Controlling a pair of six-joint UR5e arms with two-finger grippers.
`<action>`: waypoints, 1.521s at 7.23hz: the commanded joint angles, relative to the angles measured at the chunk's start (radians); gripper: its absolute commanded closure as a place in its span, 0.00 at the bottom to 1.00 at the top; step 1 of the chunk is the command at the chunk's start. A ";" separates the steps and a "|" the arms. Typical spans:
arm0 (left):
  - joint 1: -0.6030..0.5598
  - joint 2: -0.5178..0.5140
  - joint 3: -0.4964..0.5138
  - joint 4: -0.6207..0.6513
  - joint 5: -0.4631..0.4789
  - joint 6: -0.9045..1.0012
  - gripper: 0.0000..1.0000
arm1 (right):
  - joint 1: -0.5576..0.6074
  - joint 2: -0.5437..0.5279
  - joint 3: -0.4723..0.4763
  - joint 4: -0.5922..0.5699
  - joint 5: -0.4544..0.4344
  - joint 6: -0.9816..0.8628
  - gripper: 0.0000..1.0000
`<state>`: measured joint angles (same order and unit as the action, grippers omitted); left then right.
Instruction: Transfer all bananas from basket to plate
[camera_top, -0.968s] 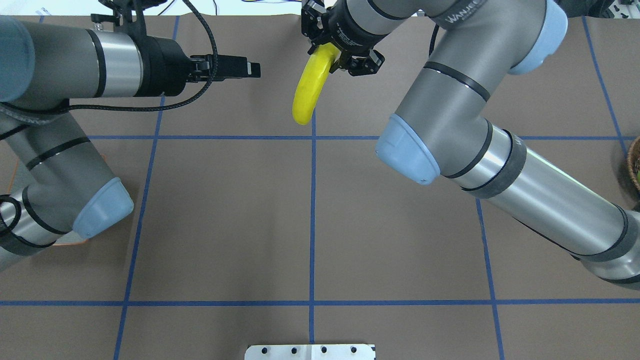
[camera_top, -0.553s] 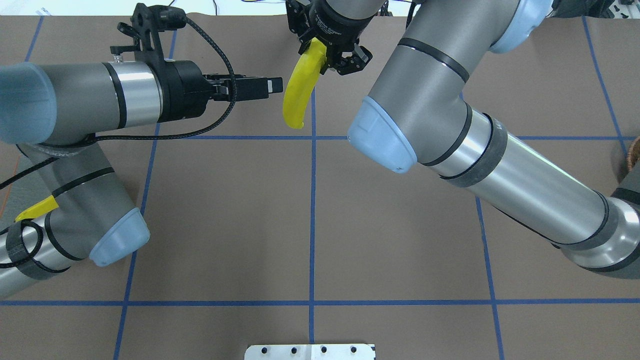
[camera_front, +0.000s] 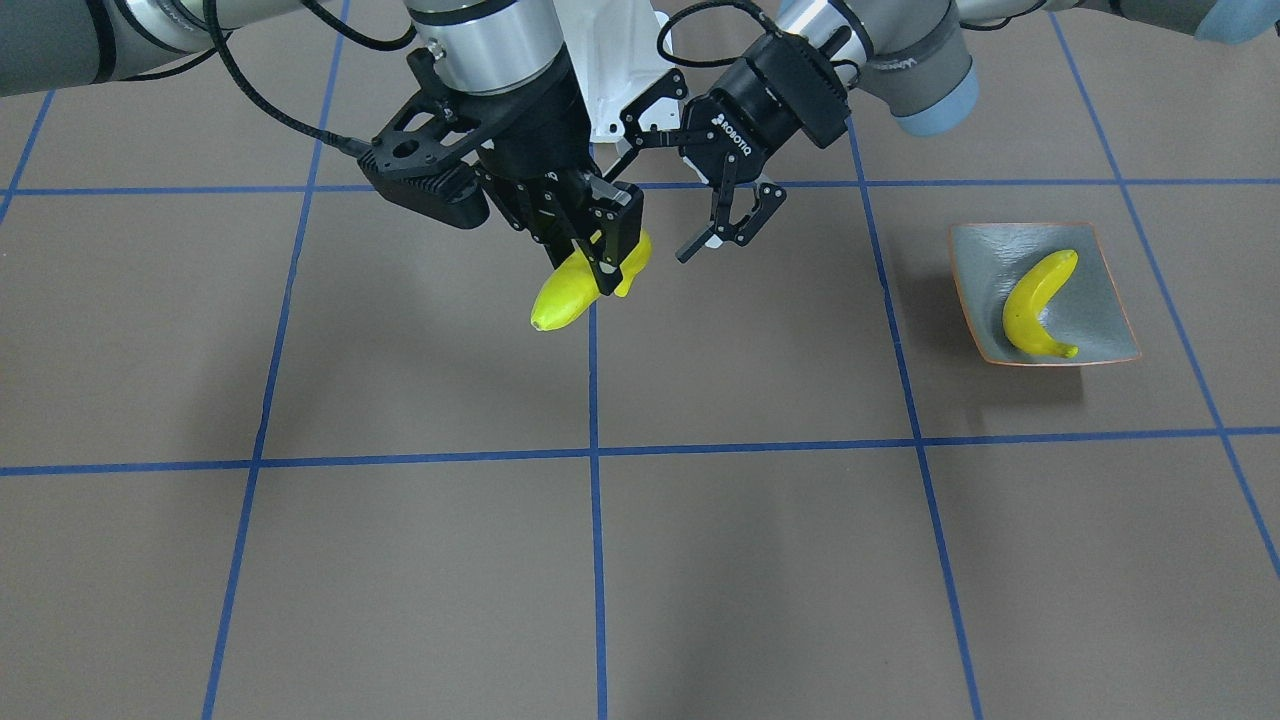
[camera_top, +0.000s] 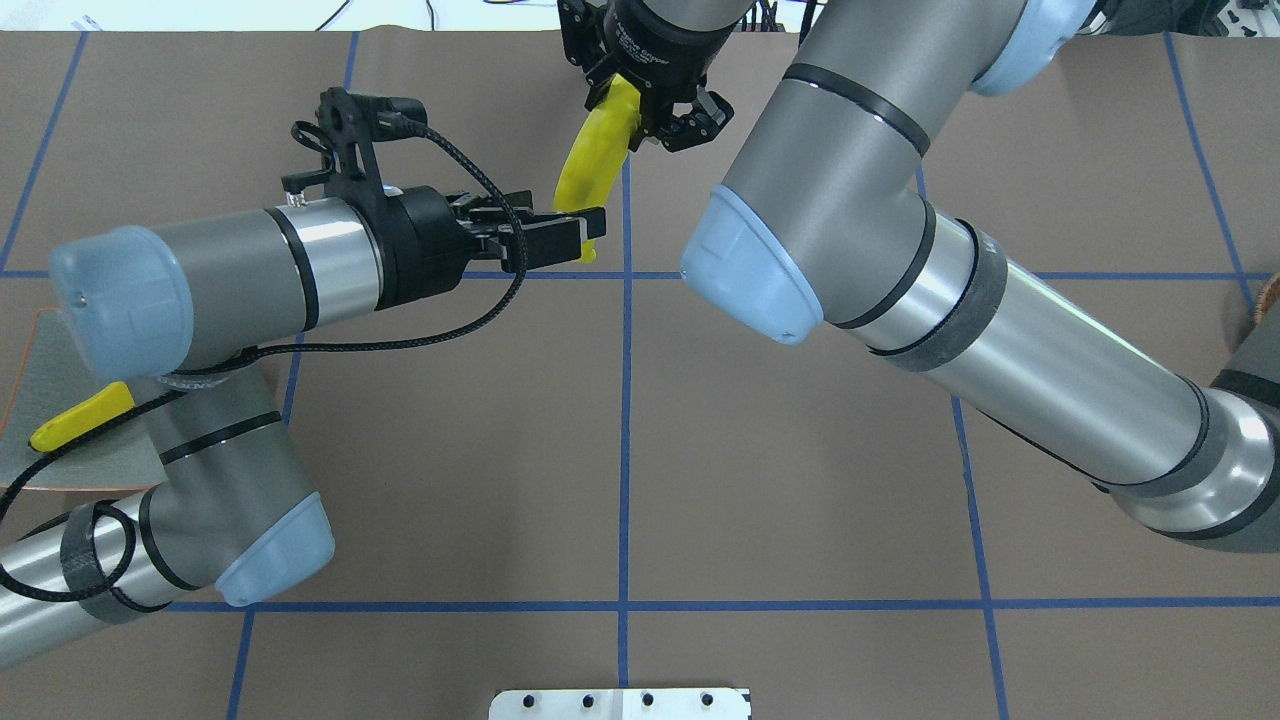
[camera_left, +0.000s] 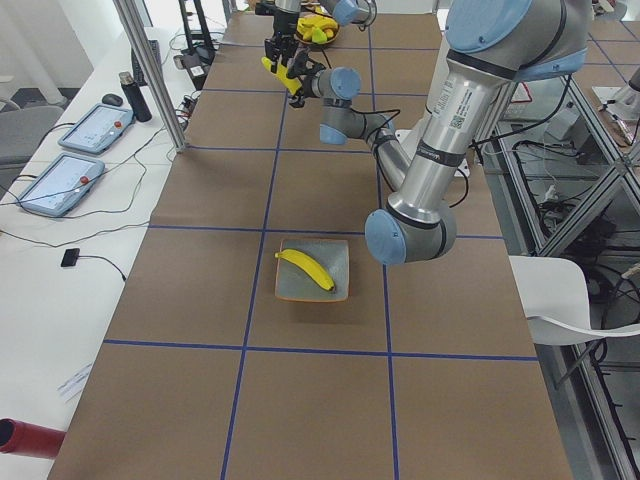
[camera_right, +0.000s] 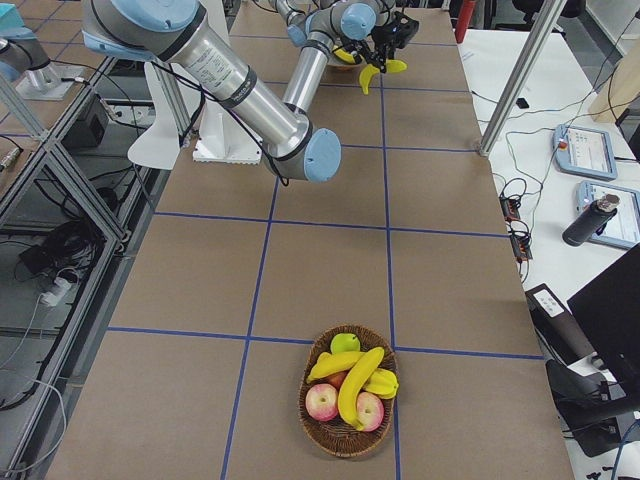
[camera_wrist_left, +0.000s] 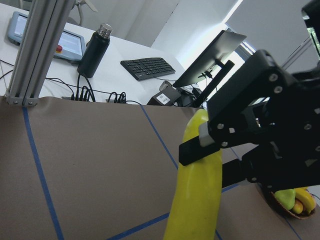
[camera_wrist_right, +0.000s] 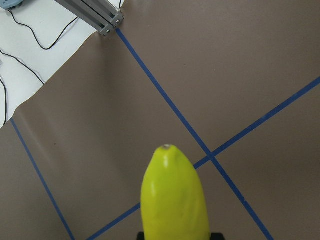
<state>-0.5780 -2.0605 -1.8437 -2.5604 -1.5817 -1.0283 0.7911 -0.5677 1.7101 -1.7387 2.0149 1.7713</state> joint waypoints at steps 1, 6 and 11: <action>0.020 -0.006 0.015 -0.017 0.035 0.017 0.01 | -0.003 0.005 0.002 -0.018 0.004 0.002 1.00; 0.021 -0.009 0.018 -0.018 0.035 0.017 0.11 | -0.024 0.008 0.019 -0.061 0.004 0.000 1.00; 0.021 -0.009 0.020 -0.049 0.035 0.014 1.00 | -0.032 0.006 0.036 -0.059 0.008 -0.015 1.00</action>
<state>-0.5564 -2.0700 -1.8244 -2.5954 -1.5467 -1.0121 0.7609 -0.5606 1.7434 -1.7980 2.0215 1.7625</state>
